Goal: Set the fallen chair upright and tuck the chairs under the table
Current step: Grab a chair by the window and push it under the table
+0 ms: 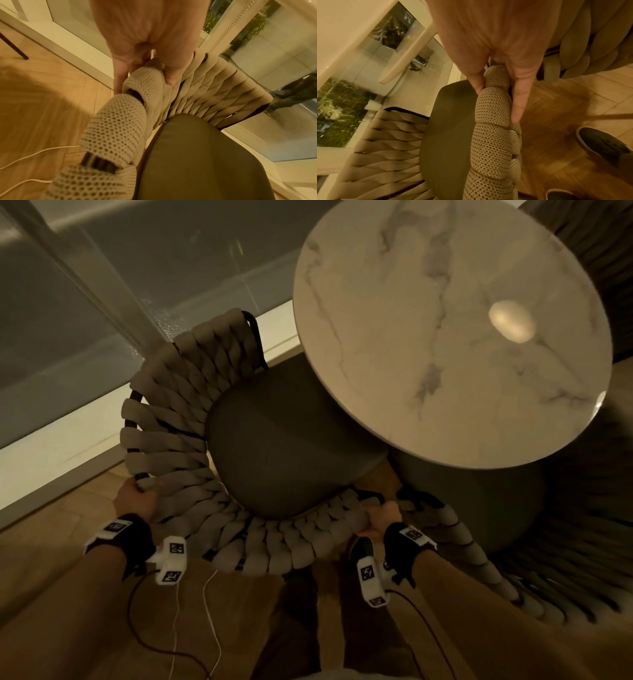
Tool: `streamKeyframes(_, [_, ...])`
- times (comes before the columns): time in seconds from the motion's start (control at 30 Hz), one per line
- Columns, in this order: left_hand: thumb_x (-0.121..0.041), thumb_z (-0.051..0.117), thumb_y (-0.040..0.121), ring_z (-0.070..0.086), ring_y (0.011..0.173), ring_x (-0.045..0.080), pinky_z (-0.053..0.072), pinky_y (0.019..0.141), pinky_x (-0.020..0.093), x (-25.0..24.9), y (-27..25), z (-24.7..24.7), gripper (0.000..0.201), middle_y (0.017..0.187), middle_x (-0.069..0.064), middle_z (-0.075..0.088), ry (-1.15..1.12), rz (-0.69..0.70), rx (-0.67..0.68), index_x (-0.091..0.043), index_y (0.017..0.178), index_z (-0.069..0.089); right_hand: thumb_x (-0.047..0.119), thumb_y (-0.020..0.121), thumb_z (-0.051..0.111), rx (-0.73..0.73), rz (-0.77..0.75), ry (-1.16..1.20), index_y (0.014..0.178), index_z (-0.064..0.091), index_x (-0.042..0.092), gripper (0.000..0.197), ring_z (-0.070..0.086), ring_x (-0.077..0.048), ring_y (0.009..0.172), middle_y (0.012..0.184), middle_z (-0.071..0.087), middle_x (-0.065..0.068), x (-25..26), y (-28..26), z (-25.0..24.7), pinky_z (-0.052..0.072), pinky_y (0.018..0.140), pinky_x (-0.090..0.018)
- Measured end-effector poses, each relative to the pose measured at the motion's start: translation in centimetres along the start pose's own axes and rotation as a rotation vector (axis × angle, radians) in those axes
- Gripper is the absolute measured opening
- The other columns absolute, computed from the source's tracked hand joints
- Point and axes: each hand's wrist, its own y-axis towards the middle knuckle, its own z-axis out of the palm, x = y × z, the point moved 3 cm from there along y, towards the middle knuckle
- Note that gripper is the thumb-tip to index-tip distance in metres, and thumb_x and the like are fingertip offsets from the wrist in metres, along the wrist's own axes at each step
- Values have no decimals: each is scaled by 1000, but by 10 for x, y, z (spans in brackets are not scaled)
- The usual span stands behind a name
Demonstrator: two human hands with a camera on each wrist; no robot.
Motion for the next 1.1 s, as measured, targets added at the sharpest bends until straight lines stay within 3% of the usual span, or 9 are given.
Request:
streamKeyframes(0.13, [-29, 57, 93, 53, 119, 50, 42, 103, 55, 13, -22, 5, 48, 132, 30, 57, -73, -37, 0, -5, 134, 54, 14, 83, 68, -27, 25, 29, 120, 50, 2, 43, 56, -48, 108, 125, 53, -25, -8, 4, -9, 58, 52, -55])
streamKeyframes(0.3, [-33, 59, 91, 56, 115, 47, 45, 99, 55, 33, -44, 10, 48, 129, 26, 60, -174, -31, 37, -7, 132, 55, 13, 84, 67, -30, 2, 28, 120, 51, 2, 41, 58, -47, 106, 126, 54, -22, -16, 0, -20, 55, 42, -39])
streamKeyframes(0.47, [-24, 59, 92, 56, 115, 45, 45, 99, 55, 28, -43, 7, 43, 127, 26, 61, -251, -27, 33, -5, 131, 57, 12, 87, 64, -27, -9, 9, 126, 46, 2, 45, 54, -48, 112, 131, 49, -23, -10, -8, -19, 52, 34, -33])
streamKeyframes(0.7, [-26, 62, 90, 55, 117, 46, 45, 100, 55, 23, -36, 3, 48, 130, 27, 61, -231, -30, 14, -5, 133, 57, 16, 85, 68, -35, -10, 27, 128, 44, 4, 51, 55, -45, 113, 133, 48, -23, -7, -12, -14, 55, 43, -37])
streamKeyframes(0.8, [-28, 64, 89, 55, 120, 45, 45, 101, 53, 20, -34, 1, 52, 133, 24, 60, -265, -63, 16, -7, 136, 56, 16, 90, 62, -48, -14, -35, 132, 42, -1, 50, 53, -43, 118, 135, 48, -22, -4, -19, -14, 44, 36, -24])
streamKeyframes(0.87, [-31, 66, 88, 56, 119, 44, 46, 101, 53, 20, -30, 1, 53, 132, 23, 61, -273, -48, 13, -8, 135, 57, 16, 91, 60, -50, -15, -44, 132, 42, -4, 49, 52, -41, 120, 135, 48, -24, -2, -24, -14, 38, 32, -21])
streamKeyframes(0.93, [-34, 66, 87, 57, 117, 43, 46, 100, 55, 20, -27, 1, 53, 131, 23, 62, -260, -42, 14, -9, 133, 58, 15, 91, 61, -38, -3, -37, 131, 42, -3, 48, 53, -43, 118, 135, 47, -26, -2, -21, -13, 40, 27, -21])
streamKeyframes(1.03, [-32, 65, 88, 56, 120, 44, 45, 101, 53, 20, -27, 2, 54, 133, 24, 60, -243, -51, 2, -9, 136, 56, 16, 88, 66, -23, 10, 6, 131, 41, 2, 53, 52, -46, 118, 136, 45, -26, -3, -20, -11, 47, 27, -28])
streamKeyframes(1.1, [-32, 65, 89, 54, 121, 45, 45, 102, 53, 20, -28, 2, 55, 136, 24, 58, -238, -55, 3, -9, 138, 55, 16, 87, 66, -25, 11, -4, 132, 40, 2, 53, 52, -46, 118, 135, 46, -25, -3, -21, -12, 46, 26, -27])
